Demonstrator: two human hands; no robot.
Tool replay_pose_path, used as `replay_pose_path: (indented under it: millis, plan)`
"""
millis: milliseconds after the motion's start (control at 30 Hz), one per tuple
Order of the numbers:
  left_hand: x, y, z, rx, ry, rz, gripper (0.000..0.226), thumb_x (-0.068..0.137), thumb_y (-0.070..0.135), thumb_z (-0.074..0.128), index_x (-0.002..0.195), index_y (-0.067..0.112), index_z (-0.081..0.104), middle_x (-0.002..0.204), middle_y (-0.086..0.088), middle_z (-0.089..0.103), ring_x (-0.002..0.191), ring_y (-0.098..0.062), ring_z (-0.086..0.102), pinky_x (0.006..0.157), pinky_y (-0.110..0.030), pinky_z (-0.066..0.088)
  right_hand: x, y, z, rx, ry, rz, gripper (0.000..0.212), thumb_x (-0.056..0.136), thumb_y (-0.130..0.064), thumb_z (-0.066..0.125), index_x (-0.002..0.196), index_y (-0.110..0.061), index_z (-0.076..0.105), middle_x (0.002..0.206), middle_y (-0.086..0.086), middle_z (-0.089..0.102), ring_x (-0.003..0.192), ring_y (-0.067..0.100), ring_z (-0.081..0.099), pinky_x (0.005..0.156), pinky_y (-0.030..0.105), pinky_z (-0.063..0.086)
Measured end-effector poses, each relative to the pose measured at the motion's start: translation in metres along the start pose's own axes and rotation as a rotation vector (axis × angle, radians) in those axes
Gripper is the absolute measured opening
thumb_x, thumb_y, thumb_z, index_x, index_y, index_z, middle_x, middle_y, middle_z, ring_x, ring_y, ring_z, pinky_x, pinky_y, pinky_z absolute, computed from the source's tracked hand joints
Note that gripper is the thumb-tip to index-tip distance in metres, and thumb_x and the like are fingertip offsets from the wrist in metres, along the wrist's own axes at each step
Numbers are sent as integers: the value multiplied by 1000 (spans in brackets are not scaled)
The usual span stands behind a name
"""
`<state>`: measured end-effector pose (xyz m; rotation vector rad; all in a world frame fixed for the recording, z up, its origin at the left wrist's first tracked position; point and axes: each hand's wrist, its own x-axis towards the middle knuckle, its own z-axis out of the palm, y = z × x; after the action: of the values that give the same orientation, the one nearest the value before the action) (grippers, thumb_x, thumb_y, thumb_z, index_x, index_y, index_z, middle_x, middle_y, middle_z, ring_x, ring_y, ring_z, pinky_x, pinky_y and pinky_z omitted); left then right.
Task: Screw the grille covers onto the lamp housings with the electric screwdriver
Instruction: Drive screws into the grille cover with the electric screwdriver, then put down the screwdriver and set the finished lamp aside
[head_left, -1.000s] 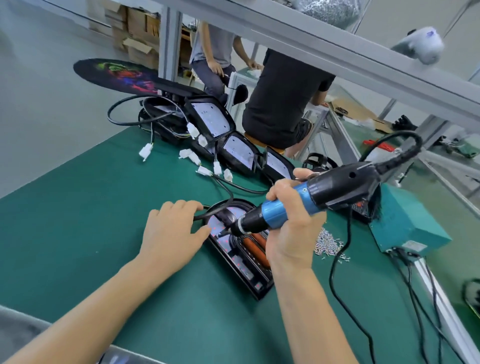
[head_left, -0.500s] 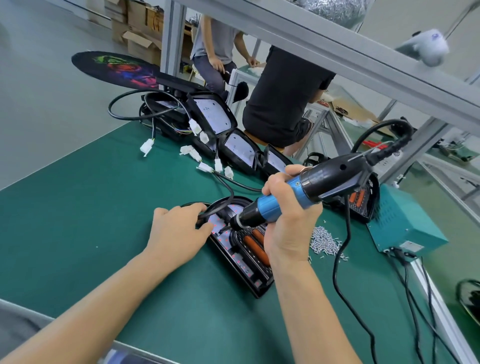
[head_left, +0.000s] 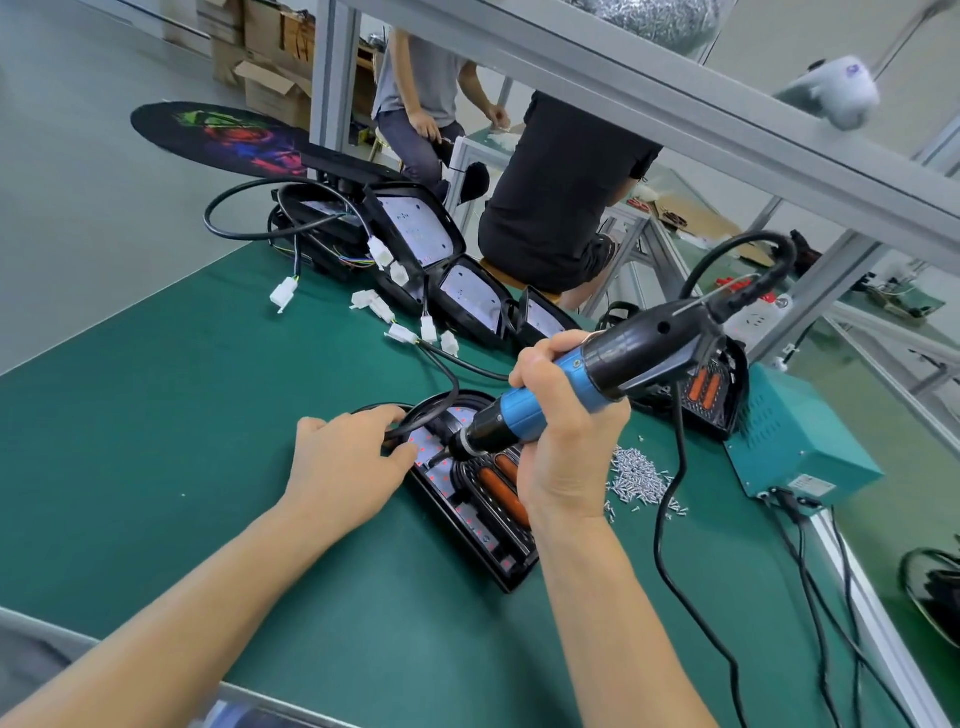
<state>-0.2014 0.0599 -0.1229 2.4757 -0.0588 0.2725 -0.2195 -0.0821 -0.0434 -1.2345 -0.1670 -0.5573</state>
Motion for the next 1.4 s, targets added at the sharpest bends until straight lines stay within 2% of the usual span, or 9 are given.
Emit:
replay_pose_path:
  millis: [200,333,467,633,733,867,1067,1200,1400]
  plan:
    - [1,-1,1,-31,13,-16,25,89,35,51,113,36,59,92,14,70,91,-10,62,101,-33,33,0,-7,-4,49,102,-32,36,75,-2,64,109,-13,57,66,3,54,64,13,54,74,19,49]
    - [2,0,4,8,47,-11,23,90,36,51,112,34,59,89,14,68,89,-12,60,93,-32,29,8,-27,-20,74,212,-130,35,77,-7,65,106,-26,65,75,0,58,72,19,54,80,33,46]
    - [3,3,7,84,57,-6,21,92,37,47,109,33,59,84,12,64,85,-14,58,86,-33,23,21,-58,-47,57,311,-257,58,80,-9,69,133,-2,47,67,-7,59,59,12,55,70,31,49]
    - [5,2,7,135,65,0,16,92,38,46,98,31,60,75,10,62,81,-14,57,80,-32,19,24,-97,-105,-235,374,-328,39,77,-32,75,102,-18,47,74,-4,56,56,13,55,58,27,50]
    - [8,3,7,180,48,5,18,92,39,44,90,29,59,73,10,60,77,-13,56,77,-32,19,31,-109,-147,-473,412,-199,32,82,-29,76,98,-27,49,73,-14,58,54,12,56,57,28,51]
    - [11,8,7,237,20,8,19,92,36,42,84,27,57,73,8,59,75,-14,55,73,-33,19,42,-98,-198,-816,363,166,32,83,-32,76,98,-22,50,81,4,59,46,9,57,56,33,50]
    - [12,7,10,256,30,12,19,90,29,44,74,24,53,72,6,58,73,-16,55,71,-33,19,43,-48,-239,-1292,199,732,88,88,-57,62,144,-1,25,130,14,52,88,25,65,74,31,48]
    - [12,7,11,246,18,10,17,90,30,44,77,26,53,74,7,58,75,-16,54,72,-33,18,46,-25,-247,-1567,119,779,84,91,-56,57,139,7,28,135,20,49,116,33,53,82,33,39]
    - [14,6,11,249,13,17,16,89,29,45,76,25,53,74,7,57,74,-15,54,72,-33,18,56,-13,-243,-1888,11,766,57,93,-53,52,116,-2,48,103,9,58,104,30,62,71,30,40]
